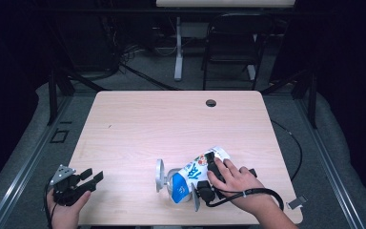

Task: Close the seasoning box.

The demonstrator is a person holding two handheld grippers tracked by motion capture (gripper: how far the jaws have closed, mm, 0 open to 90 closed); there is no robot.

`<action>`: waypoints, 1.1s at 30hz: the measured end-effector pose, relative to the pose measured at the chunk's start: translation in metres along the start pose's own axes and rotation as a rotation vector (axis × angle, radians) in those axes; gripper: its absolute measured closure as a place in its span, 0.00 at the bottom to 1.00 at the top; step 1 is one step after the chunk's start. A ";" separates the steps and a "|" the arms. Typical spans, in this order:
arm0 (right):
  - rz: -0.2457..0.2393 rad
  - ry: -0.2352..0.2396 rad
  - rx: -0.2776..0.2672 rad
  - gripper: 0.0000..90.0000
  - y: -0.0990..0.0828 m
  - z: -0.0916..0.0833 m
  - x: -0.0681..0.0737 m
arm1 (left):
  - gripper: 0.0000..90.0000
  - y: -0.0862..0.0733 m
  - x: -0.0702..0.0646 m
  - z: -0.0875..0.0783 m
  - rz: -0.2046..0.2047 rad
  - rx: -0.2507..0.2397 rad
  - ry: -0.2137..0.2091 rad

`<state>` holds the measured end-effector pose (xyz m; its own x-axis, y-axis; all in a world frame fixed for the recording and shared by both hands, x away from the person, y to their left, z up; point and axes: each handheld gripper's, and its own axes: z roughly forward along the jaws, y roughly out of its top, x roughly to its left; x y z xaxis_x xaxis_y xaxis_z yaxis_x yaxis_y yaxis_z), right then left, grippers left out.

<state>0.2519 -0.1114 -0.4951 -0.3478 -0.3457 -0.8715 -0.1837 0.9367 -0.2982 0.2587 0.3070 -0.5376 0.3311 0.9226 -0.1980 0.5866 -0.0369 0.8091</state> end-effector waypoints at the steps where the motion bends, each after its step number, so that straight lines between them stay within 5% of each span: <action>1: 0.003 0.002 -0.005 0.54 0.000 0.000 0.000 | 0.55 0.000 0.000 0.000 0.000 0.000 0.000; 33: -0.020 -0.014 0.000 0.55 0.001 -0.001 0.000 | 0.55 0.000 0.001 0.000 -0.005 0.004 0.002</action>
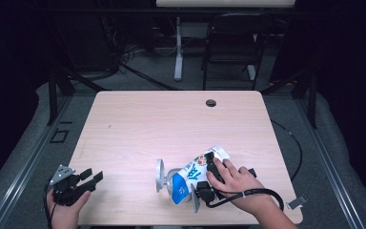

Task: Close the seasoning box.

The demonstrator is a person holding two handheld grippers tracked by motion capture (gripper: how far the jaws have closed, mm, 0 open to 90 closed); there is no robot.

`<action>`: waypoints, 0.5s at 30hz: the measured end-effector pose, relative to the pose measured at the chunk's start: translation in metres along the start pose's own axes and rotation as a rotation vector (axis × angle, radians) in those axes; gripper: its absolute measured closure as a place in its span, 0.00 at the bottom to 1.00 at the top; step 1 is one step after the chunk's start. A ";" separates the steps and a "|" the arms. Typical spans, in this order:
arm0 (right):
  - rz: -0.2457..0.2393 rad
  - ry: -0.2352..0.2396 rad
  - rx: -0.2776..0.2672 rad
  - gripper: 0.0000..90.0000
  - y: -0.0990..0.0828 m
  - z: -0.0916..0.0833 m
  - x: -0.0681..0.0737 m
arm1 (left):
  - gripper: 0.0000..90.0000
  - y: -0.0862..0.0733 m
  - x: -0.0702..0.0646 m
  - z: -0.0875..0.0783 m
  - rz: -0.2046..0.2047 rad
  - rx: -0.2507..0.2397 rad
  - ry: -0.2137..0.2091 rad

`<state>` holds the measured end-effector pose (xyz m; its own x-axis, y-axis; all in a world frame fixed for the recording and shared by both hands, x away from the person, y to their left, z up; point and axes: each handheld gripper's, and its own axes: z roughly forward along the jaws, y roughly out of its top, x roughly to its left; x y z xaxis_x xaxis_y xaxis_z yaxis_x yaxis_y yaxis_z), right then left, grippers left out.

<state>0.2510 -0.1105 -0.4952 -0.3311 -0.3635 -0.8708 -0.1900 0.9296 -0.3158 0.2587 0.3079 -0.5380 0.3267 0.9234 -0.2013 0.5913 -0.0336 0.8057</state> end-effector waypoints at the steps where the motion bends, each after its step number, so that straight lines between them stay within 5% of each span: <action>1: -0.001 -0.001 0.000 0.55 0.000 0.000 0.000 | 0.55 0.000 0.000 0.000 0.000 0.000 0.000; 15: -0.004 -0.010 -0.002 0.56 0.000 0.000 0.000 | 0.55 -0.001 0.001 0.000 -0.004 -0.001 0.002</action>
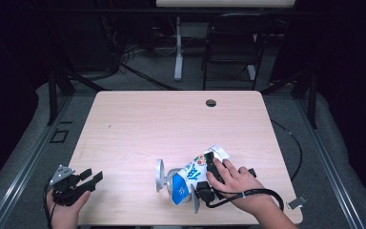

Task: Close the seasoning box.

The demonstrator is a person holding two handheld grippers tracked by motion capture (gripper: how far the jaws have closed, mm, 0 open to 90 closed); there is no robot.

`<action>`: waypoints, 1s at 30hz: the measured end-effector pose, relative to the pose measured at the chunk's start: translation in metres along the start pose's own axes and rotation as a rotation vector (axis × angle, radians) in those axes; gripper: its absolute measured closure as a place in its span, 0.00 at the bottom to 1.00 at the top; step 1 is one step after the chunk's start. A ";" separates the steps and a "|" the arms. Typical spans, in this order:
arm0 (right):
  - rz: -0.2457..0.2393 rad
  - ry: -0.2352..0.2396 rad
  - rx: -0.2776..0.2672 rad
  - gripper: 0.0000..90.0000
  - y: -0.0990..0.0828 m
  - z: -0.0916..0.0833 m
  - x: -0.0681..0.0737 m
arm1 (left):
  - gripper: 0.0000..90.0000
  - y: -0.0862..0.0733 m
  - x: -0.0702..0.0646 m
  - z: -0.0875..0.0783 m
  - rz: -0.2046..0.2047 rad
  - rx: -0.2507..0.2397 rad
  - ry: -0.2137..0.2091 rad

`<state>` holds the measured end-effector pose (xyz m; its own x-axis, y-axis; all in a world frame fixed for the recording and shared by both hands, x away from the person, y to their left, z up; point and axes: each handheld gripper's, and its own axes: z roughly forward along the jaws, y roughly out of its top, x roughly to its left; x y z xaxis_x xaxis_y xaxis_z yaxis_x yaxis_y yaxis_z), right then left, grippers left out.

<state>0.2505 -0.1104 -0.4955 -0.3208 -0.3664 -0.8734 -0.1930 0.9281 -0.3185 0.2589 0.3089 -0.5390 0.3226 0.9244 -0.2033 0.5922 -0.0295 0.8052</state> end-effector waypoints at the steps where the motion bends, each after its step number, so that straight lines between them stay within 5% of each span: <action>1: 0.000 -0.001 0.000 0.56 0.000 0.000 0.000 | 0.55 0.000 0.000 0.000 0.000 -0.003 0.000; 30: -0.017 -0.009 -0.002 0.59 0.000 -0.002 -0.002 | 0.55 0.000 0.000 0.001 -0.003 -0.005 0.002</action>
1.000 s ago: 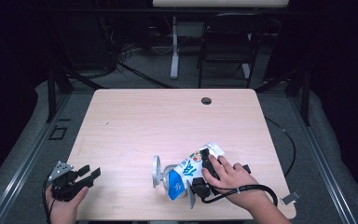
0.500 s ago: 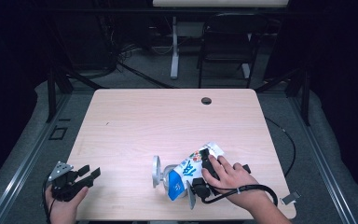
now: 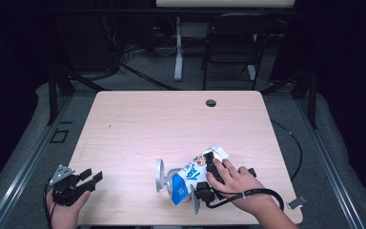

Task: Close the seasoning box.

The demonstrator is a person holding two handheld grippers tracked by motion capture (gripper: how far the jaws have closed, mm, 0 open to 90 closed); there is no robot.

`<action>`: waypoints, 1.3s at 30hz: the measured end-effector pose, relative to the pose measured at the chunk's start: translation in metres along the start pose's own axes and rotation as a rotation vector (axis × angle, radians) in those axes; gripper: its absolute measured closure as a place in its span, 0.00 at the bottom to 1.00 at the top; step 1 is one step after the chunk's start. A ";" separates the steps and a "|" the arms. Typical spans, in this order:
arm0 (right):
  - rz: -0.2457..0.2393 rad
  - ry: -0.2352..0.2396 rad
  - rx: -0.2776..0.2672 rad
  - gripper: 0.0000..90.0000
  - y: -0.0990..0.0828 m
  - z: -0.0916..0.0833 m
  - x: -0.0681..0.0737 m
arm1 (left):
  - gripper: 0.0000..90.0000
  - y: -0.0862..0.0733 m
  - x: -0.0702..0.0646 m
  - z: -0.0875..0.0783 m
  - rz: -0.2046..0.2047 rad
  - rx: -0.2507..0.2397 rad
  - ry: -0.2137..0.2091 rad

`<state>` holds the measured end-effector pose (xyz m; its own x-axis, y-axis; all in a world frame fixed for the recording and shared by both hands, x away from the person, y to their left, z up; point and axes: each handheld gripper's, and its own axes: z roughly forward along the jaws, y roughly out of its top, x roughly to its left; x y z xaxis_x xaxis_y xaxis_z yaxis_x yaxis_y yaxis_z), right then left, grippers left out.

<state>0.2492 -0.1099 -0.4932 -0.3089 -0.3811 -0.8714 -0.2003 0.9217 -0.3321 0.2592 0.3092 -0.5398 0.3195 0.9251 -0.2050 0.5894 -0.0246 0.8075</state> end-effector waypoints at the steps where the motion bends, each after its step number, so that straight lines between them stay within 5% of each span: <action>1: 0.001 0.001 -0.002 0.59 0.000 0.000 0.000 | 0.55 0.000 0.000 0.000 0.000 0.002 -0.001; 39: -0.030 -0.017 0.002 0.62 0.000 -0.002 -0.002 | 0.55 -0.001 0.002 0.000 -0.005 0.002 0.003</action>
<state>0.2478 -0.1090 -0.4911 -0.2873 -0.4069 -0.8671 -0.2075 0.9102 -0.3584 0.2594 0.3107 -0.5406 0.3146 0.9264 -0.2071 0.5923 -0.0211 0.8054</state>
